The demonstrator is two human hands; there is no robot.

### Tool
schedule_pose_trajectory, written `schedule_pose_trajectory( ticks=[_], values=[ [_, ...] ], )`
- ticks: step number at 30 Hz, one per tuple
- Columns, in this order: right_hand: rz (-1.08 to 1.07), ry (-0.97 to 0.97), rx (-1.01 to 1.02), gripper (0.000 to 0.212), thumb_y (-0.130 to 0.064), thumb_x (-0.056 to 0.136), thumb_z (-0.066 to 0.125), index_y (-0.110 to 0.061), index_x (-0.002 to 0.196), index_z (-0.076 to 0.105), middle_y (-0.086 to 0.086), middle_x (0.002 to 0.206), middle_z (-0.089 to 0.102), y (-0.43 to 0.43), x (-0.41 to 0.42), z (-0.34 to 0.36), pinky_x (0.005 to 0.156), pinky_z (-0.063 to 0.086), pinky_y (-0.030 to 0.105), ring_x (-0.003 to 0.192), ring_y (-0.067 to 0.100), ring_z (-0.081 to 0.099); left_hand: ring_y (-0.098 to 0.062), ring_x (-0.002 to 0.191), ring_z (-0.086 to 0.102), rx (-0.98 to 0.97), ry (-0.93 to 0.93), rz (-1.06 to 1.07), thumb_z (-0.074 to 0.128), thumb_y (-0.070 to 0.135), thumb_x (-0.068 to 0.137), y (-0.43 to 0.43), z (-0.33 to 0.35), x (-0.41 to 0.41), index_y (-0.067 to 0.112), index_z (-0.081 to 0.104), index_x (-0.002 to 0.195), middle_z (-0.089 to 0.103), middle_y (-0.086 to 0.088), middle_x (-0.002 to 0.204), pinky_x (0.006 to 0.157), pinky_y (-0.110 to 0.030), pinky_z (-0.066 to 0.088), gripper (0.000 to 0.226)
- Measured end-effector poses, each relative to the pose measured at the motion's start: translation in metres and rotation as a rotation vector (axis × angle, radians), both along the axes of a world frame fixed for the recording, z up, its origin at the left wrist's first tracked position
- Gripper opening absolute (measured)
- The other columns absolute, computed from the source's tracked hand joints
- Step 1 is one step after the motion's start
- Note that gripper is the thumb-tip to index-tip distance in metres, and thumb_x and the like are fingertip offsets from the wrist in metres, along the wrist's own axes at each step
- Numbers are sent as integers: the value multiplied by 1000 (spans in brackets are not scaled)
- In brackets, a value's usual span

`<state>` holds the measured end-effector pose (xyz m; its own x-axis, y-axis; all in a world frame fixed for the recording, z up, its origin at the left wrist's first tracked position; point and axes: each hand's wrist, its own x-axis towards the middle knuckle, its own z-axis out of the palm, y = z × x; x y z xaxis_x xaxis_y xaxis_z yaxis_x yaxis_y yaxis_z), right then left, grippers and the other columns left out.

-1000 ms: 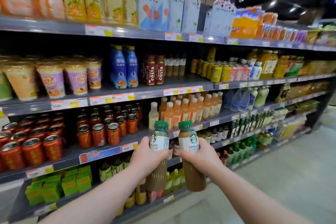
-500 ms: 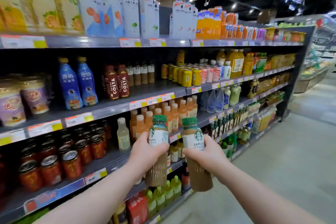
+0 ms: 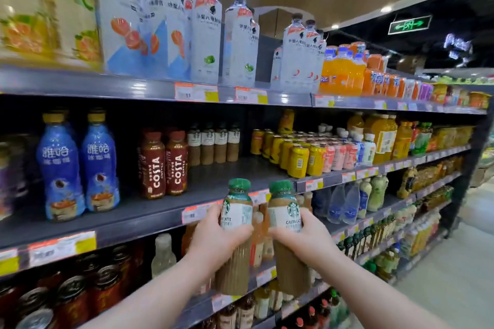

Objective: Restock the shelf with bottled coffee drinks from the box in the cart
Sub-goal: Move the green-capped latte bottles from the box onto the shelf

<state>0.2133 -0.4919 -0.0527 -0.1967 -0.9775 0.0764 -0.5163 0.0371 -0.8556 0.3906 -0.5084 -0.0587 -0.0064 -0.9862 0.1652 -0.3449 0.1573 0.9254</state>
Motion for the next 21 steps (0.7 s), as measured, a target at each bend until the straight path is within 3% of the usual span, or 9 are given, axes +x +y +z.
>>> schedule_pose_trajectory(
  ticks=[3, 7, 9, 11, 13, 16, 21],
  values=[
    [23, 4, -22, 41, -41, 70, 75, -30, 104, 54, -13, 93, 62, -46, 9, 4, 70, 49, 26, 85, 4, 59, 0, 75, 54, 8, 32, 31, 76, 28, 73, -29, 5, 11, 31, 46, 79, 57, 15, 82, 61, -15, 44, 31],
    [80, 26, -72, 36, -36, 76, 73, -29, 101, 49, -14, 88, 56, -98, 25, 14, 58, 38, 16, 76, -4, 50, -8, 84, 60, 14, -1, 118, 73, 45, 58, -56, 5, 31, 30, 53, 86, 63, 11, 90, 76, -32, 50, 37],
    [102, 35, -99, 38, -38, 76, 73, -28, 103, 47, -12, 88, 54, -124, 34, 22, 58, 38, 18, 78, 2, 51, -8, 86, 60, 25, 7, 152, 72, 45, 58, -65, 6, 42, 31, 54, 90, 64, 11, 92, 78, -34, 51, 40],
    [120, 42, -110, 41, -41, 75, 73, -26, 103, 46, -9, 92, 55, -153, 43, 28, 68, 44, 27, 85, 10, 54, -10, 87, 61, 26, 9, 195, 73, 44, 57, -73, 8, 53, 31, 55, 92, 64, 10, 93, 79, -36, 52, 41],
    [142, 22, -122, 43, -41, 74, 73, -24, 104, 47, -6, 96, 56, -180, 52, 34, 79, 47, 32, 93, 16, 56, -8, 86, 61, 10, 19, 238, 77, 39, 60, -81, 8, 62, 31, 55, 92, 64, 9, 94, 74, -30, 52, 40],
    [186, -28, -137, 44, -39, 74, 74, -22, 105, 48, -4, 99, 58, -221, 65, 38, 81, 49, 33, 93, 16, 57, -2, 82, 60, -36, 11, 308, 78, 25, 71, -92, 8, 71, 30, 55, 91, 65, 10, 92, 62, -16, 43, 30],
    [260, -55, -146, 56, -34, 73, 78, -13, 117, 50, 3, 109, 63, -289, 85, 33, 79, 47, 29, 95, 18, 58, -1, 80, 61, -73, 16, 417, 76, 22, 72, -110, 14, 69, 31, 54, 91, 67, 10, 89, 60, -15, 43, 30]
  ],
)
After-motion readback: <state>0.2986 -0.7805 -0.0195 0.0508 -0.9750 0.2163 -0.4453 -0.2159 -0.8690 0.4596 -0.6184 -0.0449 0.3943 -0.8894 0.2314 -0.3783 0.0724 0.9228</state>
